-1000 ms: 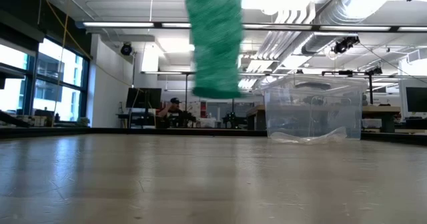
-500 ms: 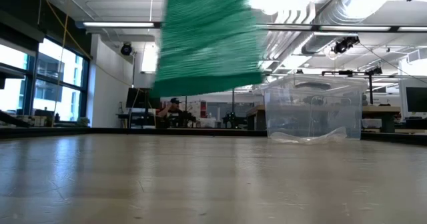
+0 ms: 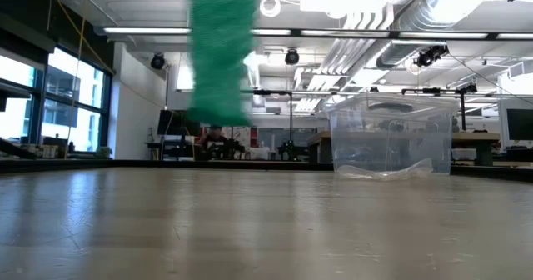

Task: Roll bandage
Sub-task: Roll the green bandage

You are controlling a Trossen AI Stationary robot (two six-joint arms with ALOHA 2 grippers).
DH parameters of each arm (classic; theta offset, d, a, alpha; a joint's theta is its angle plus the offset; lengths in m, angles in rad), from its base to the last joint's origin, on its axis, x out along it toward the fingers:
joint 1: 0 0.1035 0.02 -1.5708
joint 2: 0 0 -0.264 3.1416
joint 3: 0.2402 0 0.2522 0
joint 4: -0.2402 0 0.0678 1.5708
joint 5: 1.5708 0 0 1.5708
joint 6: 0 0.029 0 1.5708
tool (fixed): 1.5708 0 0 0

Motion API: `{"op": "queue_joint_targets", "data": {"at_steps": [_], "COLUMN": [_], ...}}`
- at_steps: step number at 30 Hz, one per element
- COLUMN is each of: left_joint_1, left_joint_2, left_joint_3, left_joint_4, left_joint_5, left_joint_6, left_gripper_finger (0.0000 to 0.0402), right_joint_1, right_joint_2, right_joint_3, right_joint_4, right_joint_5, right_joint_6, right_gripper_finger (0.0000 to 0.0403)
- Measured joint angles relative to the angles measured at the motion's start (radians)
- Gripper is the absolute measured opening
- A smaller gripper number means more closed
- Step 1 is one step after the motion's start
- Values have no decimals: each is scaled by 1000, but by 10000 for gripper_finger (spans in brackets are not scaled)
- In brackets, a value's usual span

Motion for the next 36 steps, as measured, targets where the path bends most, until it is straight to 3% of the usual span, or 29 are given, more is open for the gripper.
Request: {"op": "queue_joint_targets", "data": {"at_steps": [10, 19, 21, 25, 27, 32, 36], "left_joint_1": [9, 13, 4, -42, -66, -98, -88], "left_joint_2": [0, 0, -1, -12, -19, -43, -61], "left_joint_3": [0, 0, 0, 0, 0, 0, 0], "left_joint_4": [256, 270, 245, 166, 166, 174, 190], "left_joint_5": [-92, -121, -182, -397, -444, -452, -358], "left_joint_6": [100, 152, 147, 189, 190, 75, -89], "left_gripper_finger": [274, 273, 273, 273, 273, 273, 273], "right_joint_1": [0, 0, 0, 11, 21, 31, 32], "right_joint_2": [0, 1, 0, -18, -33, -51, -51], "right_joint_3": [0, 0, 0, 0, 0, 1, 1], "right_joint_4": [8, -6, -7, -29, -64, -182, -260], "right_joint_5": [-21, -21, -21, -6, 31, 68, 68], "right_joint_6": [13, 22, 15, -31, -65, -147, -265], "right_gripper_finger": [1, 1, 1, 1, 1, 1, 1]}}
